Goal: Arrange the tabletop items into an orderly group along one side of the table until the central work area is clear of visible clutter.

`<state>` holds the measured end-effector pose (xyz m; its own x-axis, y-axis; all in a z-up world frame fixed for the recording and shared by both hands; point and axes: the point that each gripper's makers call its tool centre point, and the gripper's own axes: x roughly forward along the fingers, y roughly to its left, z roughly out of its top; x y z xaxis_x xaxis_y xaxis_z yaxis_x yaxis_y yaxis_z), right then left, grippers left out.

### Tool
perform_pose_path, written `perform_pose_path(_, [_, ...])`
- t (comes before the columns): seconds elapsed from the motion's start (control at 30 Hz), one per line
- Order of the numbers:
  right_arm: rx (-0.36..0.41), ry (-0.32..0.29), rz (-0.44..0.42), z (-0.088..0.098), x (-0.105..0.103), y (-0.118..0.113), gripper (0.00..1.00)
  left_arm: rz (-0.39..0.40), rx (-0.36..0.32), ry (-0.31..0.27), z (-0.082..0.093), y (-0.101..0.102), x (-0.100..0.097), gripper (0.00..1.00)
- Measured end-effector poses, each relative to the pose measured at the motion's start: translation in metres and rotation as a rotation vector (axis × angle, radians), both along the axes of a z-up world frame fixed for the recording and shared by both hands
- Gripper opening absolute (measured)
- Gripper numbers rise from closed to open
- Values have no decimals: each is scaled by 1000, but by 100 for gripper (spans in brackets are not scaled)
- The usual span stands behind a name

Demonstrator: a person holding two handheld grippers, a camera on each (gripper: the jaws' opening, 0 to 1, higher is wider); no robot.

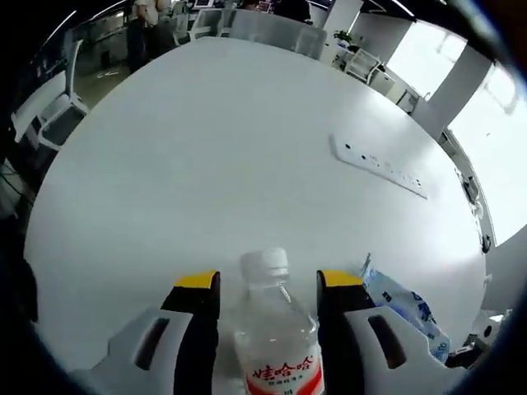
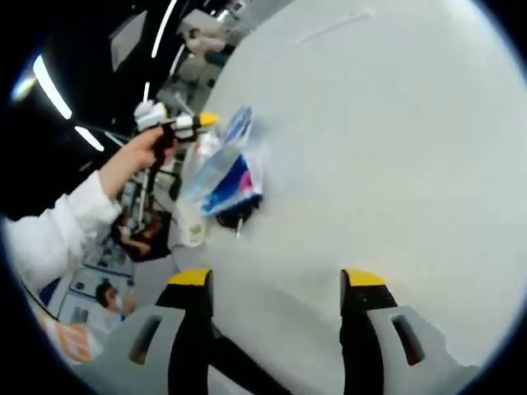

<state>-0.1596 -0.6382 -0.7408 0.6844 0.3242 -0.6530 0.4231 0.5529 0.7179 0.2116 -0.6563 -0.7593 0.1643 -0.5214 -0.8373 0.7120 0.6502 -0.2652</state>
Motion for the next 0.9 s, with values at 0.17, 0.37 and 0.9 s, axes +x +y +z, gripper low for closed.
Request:
perform_pose_path(0.17, [-5, -4, -8, 1, -1, -2, 61, 17, -5, 16, -1, -4, -3, 39])
perform_pose_path(0.37, [-8, 1, -20, 1, -4, -5, 61, 39, -3, -6, -2, -5, 4, 30])
perform_pose_path(0.9, [-14, -8, -31, 3, -5, -6, 60, 32, -20, -41, 7, -6, 1, 22])
